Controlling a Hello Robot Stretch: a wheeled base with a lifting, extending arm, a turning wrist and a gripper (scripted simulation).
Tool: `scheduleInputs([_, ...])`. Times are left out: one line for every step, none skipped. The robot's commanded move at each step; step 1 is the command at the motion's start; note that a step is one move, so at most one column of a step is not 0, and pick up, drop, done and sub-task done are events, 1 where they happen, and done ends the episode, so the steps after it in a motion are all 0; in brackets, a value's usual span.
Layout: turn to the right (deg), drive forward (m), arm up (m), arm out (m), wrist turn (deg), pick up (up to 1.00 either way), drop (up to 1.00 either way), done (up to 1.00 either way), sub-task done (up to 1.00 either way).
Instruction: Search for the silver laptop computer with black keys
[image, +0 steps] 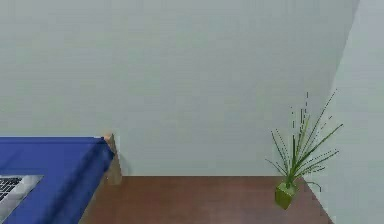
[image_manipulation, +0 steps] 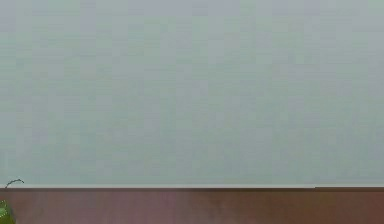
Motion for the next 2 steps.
scheduleInputs([-45.0,0.0,0.0,0.0,0.0,0.0,0.0,0.0,0.0])
scheduleInputs([0.0,0.0,0.0,0.0,0.0,0.0,0.0,1.0,0.0])
